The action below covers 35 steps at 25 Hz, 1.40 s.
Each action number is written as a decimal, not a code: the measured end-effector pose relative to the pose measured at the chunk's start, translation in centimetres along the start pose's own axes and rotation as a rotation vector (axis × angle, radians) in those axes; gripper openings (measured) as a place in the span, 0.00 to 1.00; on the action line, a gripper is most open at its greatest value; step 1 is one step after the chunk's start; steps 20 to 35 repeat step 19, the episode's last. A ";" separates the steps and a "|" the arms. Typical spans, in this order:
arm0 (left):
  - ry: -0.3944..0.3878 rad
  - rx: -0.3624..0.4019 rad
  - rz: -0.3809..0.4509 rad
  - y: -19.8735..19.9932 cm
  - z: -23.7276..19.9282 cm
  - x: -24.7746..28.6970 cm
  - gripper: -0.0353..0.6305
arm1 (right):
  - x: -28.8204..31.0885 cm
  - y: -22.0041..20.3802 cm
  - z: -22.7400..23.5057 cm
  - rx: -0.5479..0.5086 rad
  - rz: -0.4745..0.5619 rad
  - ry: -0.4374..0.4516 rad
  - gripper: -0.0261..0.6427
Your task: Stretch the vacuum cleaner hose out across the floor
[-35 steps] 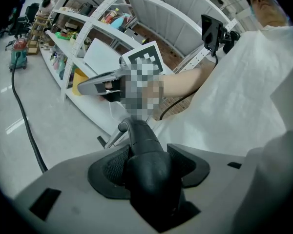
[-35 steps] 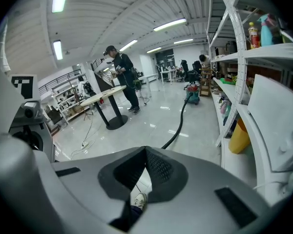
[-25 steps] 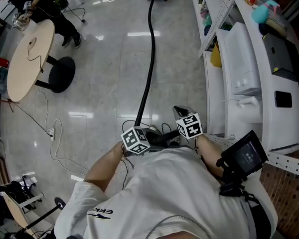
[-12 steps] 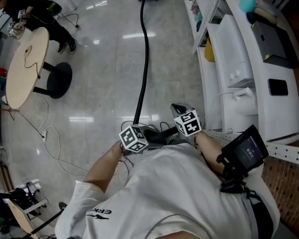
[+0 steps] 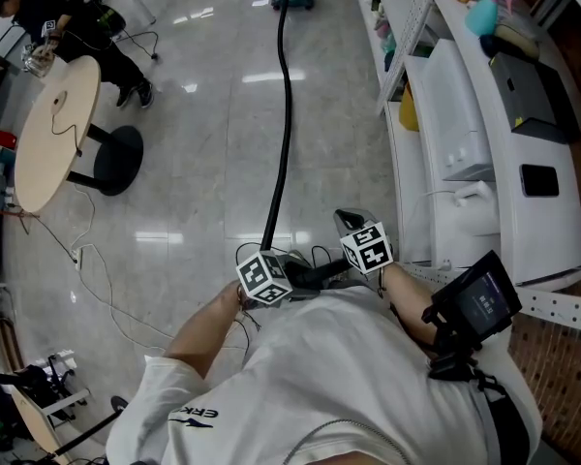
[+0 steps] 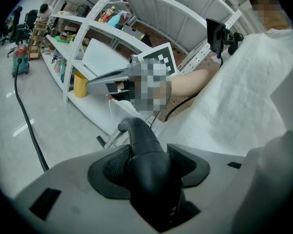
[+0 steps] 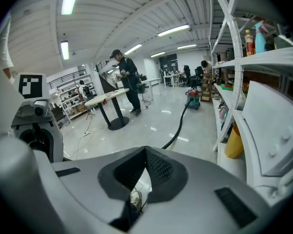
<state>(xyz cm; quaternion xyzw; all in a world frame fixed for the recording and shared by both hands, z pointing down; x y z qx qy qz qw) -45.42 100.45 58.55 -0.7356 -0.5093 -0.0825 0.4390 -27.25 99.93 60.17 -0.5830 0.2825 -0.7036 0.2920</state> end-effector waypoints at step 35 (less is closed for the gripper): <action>0.027 -0.013 0.018 0.0 -0.2 -0.3 0.39 | 0.1 0.0 -0.2 -0.002 0.003 0.006 0.04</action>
Point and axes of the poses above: the fingertips, and each gripper's own axes: x forward along the fingers, z to its right, y out of its top, the point moved 8 cm from there along -x, backward along the fingers, and after that the axes turned 1 degree about y, right-handed, at the moved point
